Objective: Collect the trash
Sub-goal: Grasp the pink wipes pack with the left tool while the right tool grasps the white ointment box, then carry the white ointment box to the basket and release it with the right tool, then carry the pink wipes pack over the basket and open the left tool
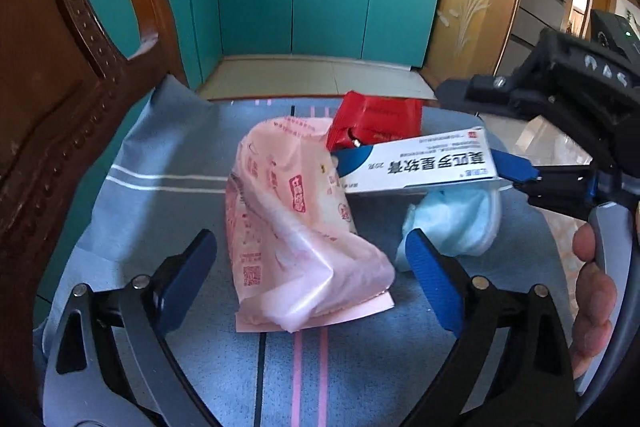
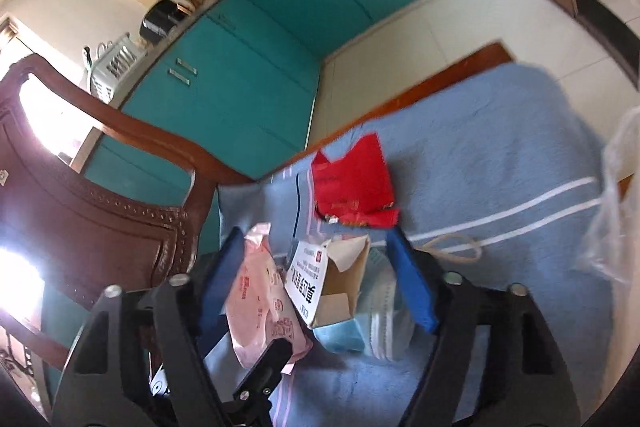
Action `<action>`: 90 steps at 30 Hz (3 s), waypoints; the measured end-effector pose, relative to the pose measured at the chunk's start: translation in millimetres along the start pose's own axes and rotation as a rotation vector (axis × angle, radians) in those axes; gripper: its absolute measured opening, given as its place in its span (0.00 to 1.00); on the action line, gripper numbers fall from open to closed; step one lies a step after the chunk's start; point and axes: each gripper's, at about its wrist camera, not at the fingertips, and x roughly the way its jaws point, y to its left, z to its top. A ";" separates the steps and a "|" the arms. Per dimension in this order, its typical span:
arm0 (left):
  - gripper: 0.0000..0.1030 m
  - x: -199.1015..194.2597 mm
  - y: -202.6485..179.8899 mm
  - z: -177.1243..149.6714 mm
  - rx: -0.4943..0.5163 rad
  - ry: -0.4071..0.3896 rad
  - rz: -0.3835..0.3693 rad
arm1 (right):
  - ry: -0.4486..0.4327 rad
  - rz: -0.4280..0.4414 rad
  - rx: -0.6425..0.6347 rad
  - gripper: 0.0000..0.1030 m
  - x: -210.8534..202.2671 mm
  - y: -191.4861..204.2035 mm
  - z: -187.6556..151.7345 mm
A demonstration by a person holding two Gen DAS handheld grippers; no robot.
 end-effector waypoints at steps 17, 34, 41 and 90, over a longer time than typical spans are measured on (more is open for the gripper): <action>0.24 -89.0 27.4 3.7 -0.010 -0.155 -0.131 | -0.158 -0.046 -0.298 0.19 -107.4 66.0 -38.1; 0.25 -165.8 0.4 -37.5 0.032 -0.212 -0.156 | -0.281 -0.173 -0.480 0.19 -185.7 68.3 -142.0; 0.25 -161.6 7.1 -41.0 0.025 -0.191 -0.137 | -0.275 -0.180 -0.495 0.19 -177.4 73.8 -140.7; 0.85 -117.9 -213.8 -0.5 0.167 -0.127 -0.357 | -0.873 -0.452 -0.007 0.90 -332.3 -54.6 -103.0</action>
